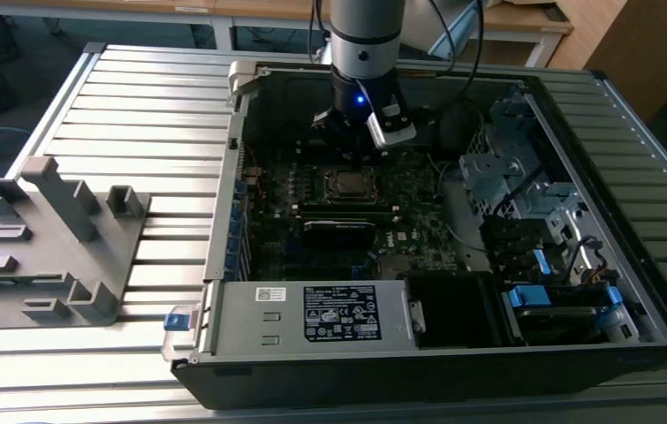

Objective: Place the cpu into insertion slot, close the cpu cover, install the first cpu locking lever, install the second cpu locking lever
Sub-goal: 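Install the first cpu locking lever, then install the second cpu locking lever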

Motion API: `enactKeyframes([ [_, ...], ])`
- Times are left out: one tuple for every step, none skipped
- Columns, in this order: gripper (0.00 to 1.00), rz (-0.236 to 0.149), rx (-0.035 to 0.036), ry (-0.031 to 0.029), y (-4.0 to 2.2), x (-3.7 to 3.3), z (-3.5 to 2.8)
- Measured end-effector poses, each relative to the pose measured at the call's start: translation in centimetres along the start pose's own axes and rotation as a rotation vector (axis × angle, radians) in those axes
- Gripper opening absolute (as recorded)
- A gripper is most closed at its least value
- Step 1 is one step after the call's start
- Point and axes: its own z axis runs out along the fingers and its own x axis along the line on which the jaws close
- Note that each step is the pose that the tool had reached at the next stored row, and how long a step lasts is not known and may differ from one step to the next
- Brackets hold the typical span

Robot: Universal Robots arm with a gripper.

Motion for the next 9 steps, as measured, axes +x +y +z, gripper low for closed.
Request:
enactKeyframes([
  [0.11, 0.000, -0.0003, -0.0001, 0.01, 0.00, -0.03],
  [0.11, 0.000, -0.0004, -0.0001, 0.01, 0.00, -0.03],
  [0.11, 0.000, -0.0005, -0.0001, 0.01, 0.00, -0.03],
  [0.11, 0.000, -0.0002, 0.0000, 0.01, -0.01, -0.18],
  [0.11, 0.000, -0.0002, 0.0000, 0.01, -0.02, -0.32],
  [0.11, 0.000, -0.0002, 0.0000, 0.01, -0.02, -0.33],
  [0.11, 0.000, -0.0002, 0.0000, 0.01, -0.02, -0.33],
  [0.11, 0.000, 0.0000, 0.0001, 0.01, -0.03, -0.35],
  [0.11, 0.000, 0.0003, 0.0002, 0.01, -0.03, -0.39],
])
